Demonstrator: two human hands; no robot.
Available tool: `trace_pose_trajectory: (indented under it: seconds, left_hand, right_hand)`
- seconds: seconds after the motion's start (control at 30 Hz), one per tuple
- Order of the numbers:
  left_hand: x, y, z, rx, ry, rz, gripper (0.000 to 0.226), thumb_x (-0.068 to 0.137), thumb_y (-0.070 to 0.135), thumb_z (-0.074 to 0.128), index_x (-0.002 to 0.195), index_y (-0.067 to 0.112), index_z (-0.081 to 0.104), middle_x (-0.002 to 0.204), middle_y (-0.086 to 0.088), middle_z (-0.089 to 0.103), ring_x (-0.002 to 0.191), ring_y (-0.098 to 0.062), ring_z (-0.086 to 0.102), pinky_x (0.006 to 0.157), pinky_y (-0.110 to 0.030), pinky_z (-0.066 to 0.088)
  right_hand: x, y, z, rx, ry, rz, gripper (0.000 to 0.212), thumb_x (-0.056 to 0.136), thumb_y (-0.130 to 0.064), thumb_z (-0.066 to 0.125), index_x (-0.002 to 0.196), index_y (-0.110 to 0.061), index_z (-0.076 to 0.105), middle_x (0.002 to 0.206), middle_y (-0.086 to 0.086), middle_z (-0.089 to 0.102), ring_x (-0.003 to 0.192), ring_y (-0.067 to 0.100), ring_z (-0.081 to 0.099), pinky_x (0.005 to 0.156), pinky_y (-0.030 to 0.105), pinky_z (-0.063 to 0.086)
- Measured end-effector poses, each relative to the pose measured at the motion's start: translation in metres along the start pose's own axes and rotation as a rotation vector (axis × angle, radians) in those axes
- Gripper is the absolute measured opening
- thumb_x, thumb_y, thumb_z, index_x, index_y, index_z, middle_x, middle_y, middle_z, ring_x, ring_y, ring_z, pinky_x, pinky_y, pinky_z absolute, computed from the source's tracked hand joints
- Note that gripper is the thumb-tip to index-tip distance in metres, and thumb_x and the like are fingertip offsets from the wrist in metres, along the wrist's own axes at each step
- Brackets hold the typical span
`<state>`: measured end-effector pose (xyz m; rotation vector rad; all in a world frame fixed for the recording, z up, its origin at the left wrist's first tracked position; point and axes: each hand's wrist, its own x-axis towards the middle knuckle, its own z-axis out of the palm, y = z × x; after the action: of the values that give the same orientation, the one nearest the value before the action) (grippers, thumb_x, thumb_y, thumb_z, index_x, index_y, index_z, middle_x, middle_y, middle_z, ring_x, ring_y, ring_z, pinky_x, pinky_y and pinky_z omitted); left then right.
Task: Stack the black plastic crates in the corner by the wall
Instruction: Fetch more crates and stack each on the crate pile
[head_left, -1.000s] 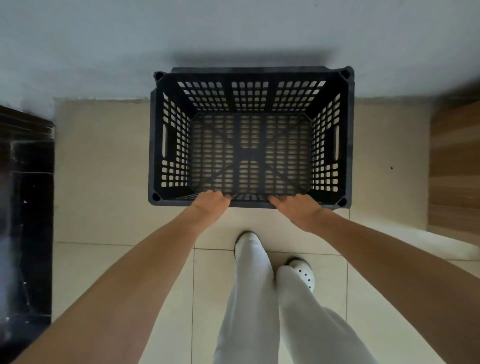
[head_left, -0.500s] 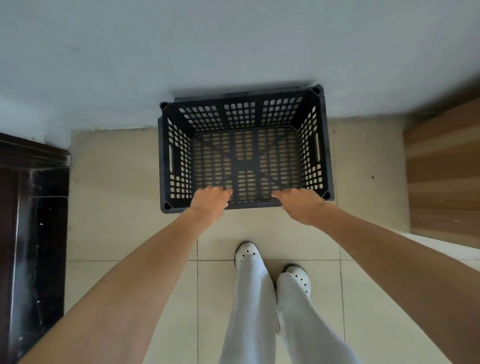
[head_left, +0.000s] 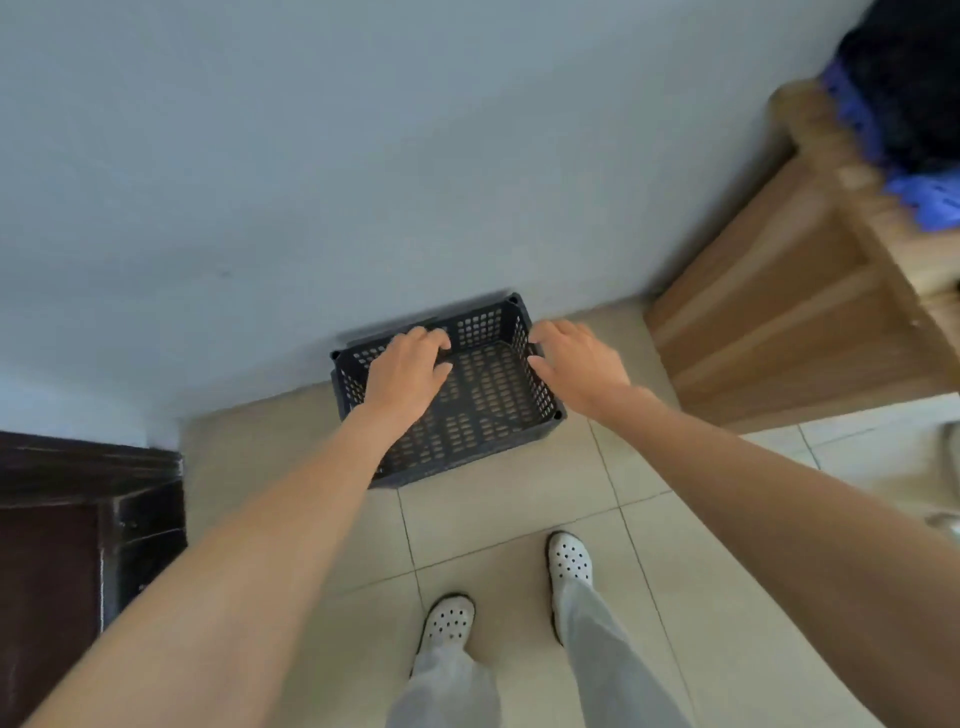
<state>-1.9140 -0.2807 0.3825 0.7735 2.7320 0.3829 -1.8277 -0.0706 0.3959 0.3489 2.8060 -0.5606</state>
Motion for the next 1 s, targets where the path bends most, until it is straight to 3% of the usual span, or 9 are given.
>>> trace_pose_trajectory:
  seconds: [0.2, 0.4, 0.57, 0.67, 0.77, 1.0]
  left_hand:
    - [-0.032, 0.062, -0.073, 0.055, -0.057, 0.283, 0.022, 0.094, 0.027, 0.06, 0.113, 0.018, 0.063, 0.113, -0.001, 0.061, 0.106, -0.022, 0.059, 0.079, -0.038, 0.049]
    - [-0.091, 0.157, -0.09, 0.19, -0.098, 0.617, 0.021, 0.094, 0.031, 0.058, 0.11, 0.019, 0.063, 0.112, -0.001, 0.063, 0.106, -0.023, 0.058, 0.076, -0.034, 0.044]
    - [-0.153, 0.263, -0.061, 0.239, -0.149, 0.919, 0.026, 0.093, 0.032, 0.059, 0.116, 0.02, 0.058, 0.11, -0.001, 0.06, 0.105, -0.025, 0.058, 0.072, -0.034, 0.045]
    - [-0.214, 0.338, -0.035, 0.256, -0.193, 1.1, 0.031, 0.091, 0.031, 0.06, 0.12, 0.021, 0.058, 0.111, -0.002, 0.061, 0.106, -0.026, 0.058, 0.079, -0.04, 0.053]
    - [-0.295, 0.412, -0.001, 0.281, -0.259, 1.263, 0.035, 0.09, 0.031, 0.06, 0.125, 0.024, 0.058, 0.119, -0.002, 0.062, 0.111, -0.025, 0.059, 0.085, -0.039, 0.052]
    - [-0.501, 0.548, 0.07, 0.204, -0.378, 1.546, 0.029, 0.092, 0.031, 0.06, 0.121, 0.024, 0.06, 0.119, 0.001, 0.061, 0.111, -0.025, 0.058, 0.083, -0.036, 0.048]
  right_hand:
    - [-0.098, -0.025, -0.063, 0.05, 0.154, 0.194, 0.029, 0.096, -0.033, 0.044, 0.121, -0.018, 0.05, 0.125, 0.004, 0.057, 0.119, 0.027, 0.05, 0.081, 0.038, 0.043]
    - [-0.241, -0.01, -0.085, 0.024, 0.306, 0.405, 0.029, 0.098, -0.035, 0.046, 0.12, -0.017, 0.05, 0.122, 0.006, 0.055, 0.117, 0.029, 0.049, 0.083, 0.041, 0.046]
    - [-0.379, 0.022, -0.081, 0.098, 0.465, 0.663, 0.025, 0.095, -0.034, 0.049, 0.115, -0.019, 0.051, 0.119, 0.004, 0.057, 0.113, 0.027, 0.052, 0.083, 0.04, 0.046]
    - [-0.484, 0.041, -0.061, 0.129, 0.547, 0.836, 0.03, 0.092, -0.034, 0.051, 0.118, -0.02, 0.052, 0.121, 0.002, 0.057, 0.117, 0.026, 0.052, 0.085, 0.038, 0.046]
    - [-0.605, 0.053, -0.034, 0.139, 0.591, 1.039, 0.034, 0.092, -0.038, 0.053, 0.122, -0.021, 0.052, 0.124, 0.0, 0.058, 0.119, 0.024, 0.051, 0.083, 0.034, 0.043]
    - [-0.857, 0.051, 0.037, 0.173, 0.636, 1.425, 0.035, 0.092, -0.042, 0.052, 0.122, -0.024, 0.05, 0.125, -0.003, 0.058, 0.121, 0.022, 0.048, 0.081, 0.038, 0.047]
